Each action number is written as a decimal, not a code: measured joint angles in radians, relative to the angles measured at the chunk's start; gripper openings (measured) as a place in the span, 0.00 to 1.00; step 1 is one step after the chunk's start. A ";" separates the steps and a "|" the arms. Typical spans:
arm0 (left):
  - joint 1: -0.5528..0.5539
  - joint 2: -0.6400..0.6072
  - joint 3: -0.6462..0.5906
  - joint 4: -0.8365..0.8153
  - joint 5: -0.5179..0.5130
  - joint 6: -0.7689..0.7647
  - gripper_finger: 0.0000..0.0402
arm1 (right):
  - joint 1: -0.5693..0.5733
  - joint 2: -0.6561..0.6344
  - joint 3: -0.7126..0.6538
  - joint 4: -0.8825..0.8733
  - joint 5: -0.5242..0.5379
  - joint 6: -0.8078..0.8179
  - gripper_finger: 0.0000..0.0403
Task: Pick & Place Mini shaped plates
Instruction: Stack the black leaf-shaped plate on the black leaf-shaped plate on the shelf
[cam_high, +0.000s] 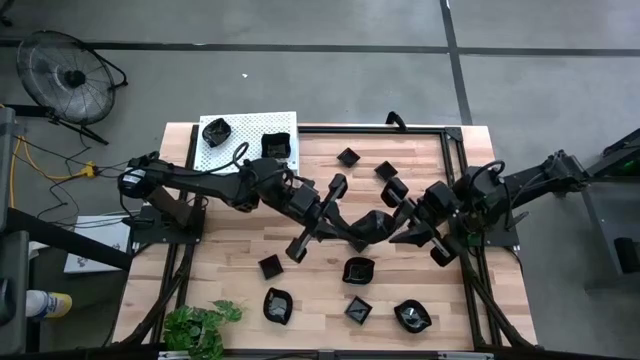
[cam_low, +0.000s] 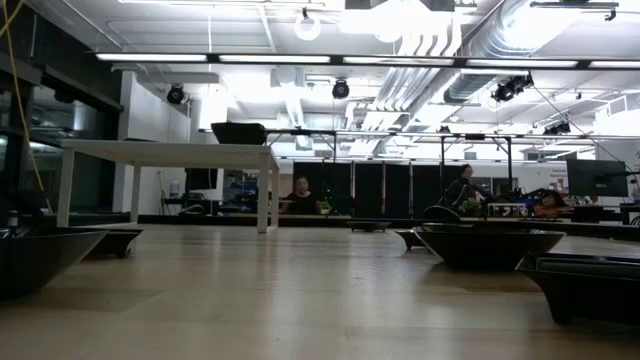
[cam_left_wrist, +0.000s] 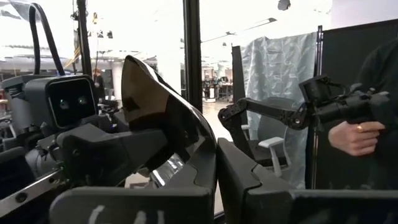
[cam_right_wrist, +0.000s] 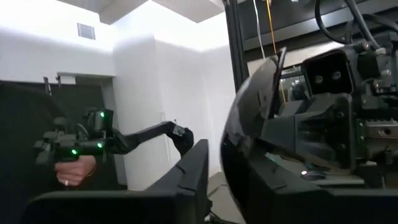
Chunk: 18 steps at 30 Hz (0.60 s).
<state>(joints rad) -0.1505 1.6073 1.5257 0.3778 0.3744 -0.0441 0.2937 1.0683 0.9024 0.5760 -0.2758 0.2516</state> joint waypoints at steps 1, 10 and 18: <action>0.000 0.000 0.000 -0.005 -0.005 0.008 0.00 | 0.000 0.000 0.000 0.007 -0.001 0.007 0.19; 0.001 0.000 0.000 -0.016 -0.032 0.038 0.00 | 0.000 -0.013 0.000 0.015 0.018 0.015 0.42; 0.001 0.000 0.000 -0.015 -0.031 0.044 0.00 | 0.001 -0.096 0.000 -0.084 0.127 -0.045 0.47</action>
<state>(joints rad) -0.1493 1.6073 1.5257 0.3630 0.3436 -0.0003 0.2943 0.9723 0.9024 0.4915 -0.1492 0.2062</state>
